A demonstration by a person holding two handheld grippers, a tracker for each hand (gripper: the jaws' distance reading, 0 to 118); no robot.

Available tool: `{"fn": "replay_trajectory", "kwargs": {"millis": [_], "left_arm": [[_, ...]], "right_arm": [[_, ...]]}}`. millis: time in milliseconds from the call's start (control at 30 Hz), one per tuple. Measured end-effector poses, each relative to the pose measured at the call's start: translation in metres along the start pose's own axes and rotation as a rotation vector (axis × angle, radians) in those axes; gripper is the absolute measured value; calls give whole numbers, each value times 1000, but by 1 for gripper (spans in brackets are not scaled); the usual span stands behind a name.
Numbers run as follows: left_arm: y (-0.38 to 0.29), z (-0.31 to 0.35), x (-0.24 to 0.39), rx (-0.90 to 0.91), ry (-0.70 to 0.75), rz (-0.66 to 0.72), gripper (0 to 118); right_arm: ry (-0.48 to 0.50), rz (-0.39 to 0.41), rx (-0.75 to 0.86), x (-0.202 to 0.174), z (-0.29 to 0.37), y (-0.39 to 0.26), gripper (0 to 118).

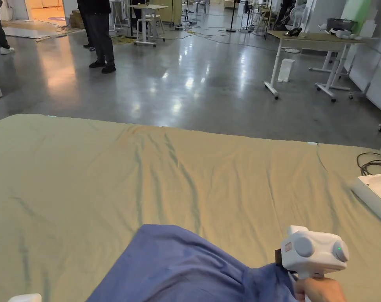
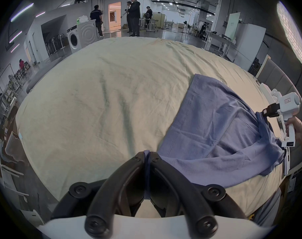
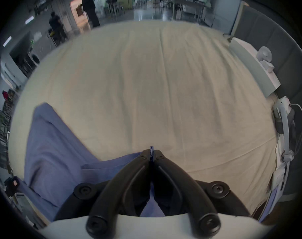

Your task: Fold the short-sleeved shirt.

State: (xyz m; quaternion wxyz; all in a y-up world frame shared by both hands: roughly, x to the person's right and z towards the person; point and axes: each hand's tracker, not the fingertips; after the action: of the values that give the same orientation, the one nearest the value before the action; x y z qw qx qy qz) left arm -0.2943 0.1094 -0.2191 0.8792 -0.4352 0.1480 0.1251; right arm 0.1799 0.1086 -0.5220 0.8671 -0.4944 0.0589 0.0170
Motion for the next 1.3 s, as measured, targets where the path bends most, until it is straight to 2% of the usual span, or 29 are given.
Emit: {"fn": "replay_trajectory", "kwargs": {"millis": [133,300,400,500,667,767,1000,1200,1300], "left_arm": [[11,10,2,42,-15,-12,6],[39,32,14,140,-53,-15,6],[69,51,26,211,-92,-28,6],[103,74,39,289,-116,-48,6],[174,120,64,423,-168,-57,6],[216,149,85,500,-163,-84,6],[298,210,141,584,-186,-130,6],[348,237,165,673,-170,-155,6],[368,245,174,698,-148,-190,6]], "right_arm": [[69,-26,159,11,59,-2,1],[79,25,352,18,145,-5,1],[97,20,442,28,189,-2,1],[68,26,552,37,231,5,1],[11,88,669,42,290,25,1],[-16,56,747,43,322,41,1],[-65,48,854,38,379,93,1],[-112,72,911,29,408,140,1],[-120,54,929,29,419,164,1]]}}
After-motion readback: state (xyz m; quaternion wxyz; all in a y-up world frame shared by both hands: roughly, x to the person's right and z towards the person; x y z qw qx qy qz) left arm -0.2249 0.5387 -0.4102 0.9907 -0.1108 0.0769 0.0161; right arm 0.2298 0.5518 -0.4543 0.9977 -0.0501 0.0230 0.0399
